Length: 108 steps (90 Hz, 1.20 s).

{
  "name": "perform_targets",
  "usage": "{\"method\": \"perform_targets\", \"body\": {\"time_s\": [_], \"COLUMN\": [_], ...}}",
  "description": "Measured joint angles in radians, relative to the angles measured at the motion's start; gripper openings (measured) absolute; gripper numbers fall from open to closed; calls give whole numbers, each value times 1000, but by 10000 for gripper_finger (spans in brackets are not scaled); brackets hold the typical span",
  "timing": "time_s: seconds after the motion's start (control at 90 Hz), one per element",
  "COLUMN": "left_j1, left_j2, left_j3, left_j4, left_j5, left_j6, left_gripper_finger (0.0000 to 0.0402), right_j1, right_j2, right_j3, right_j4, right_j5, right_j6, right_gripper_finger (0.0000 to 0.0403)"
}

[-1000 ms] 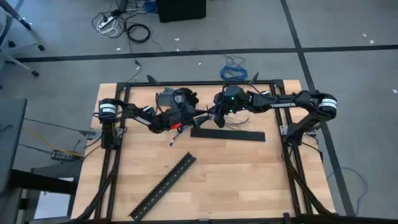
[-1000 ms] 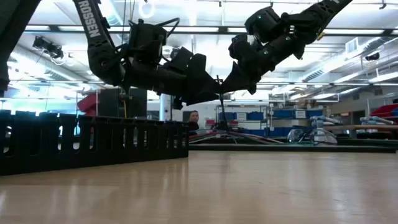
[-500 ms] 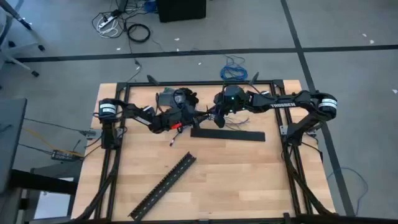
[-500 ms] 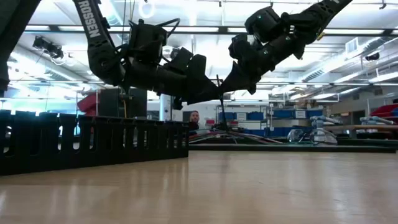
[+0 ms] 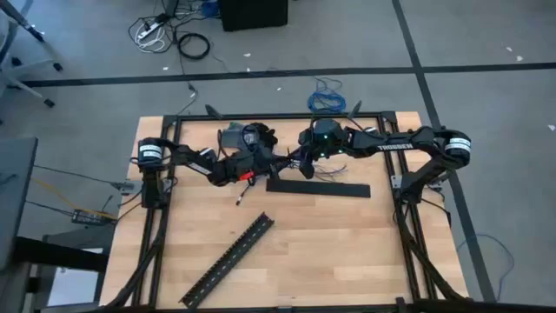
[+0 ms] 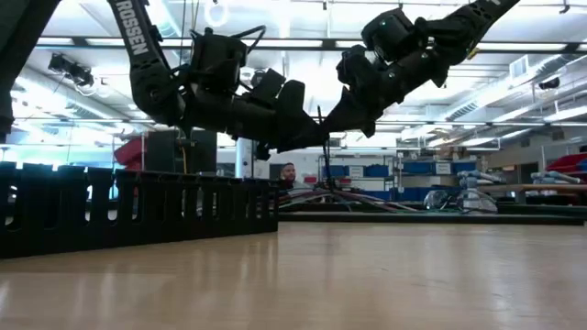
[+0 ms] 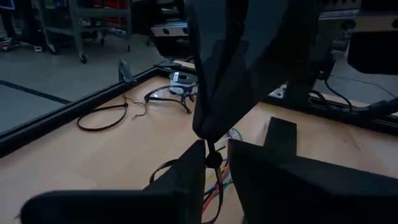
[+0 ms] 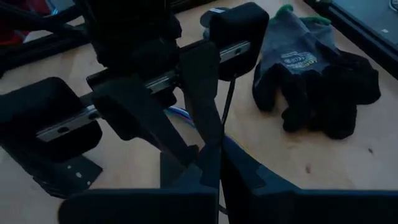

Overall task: Ziptie cables
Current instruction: Wrap the cable wires with the black zip tie

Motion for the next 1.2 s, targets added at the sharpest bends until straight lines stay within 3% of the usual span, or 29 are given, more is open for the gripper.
{"method": "perform_targets", "body": {"time_s": [0.367,0.8,1.2], "left_j1": [1,4,4], "left_j2": [-1,-1,73], "left_j3": [1,2,2], "left_j4": [-15,-27,38], "left_j5": [-1,-3,0], "left_j6": [0,0,-6], "left_gripper_finger": [20,19,18], "right_j1": [-11,-16,-38], "right_j2": [1,2,0], "right_j3": [0,-1,-1], "right_j4": [12,50,70], "right_j5": [0,8,9], "right_j6": [-1,-7,-13], "right_gripper_finger": [0,0,0]}}
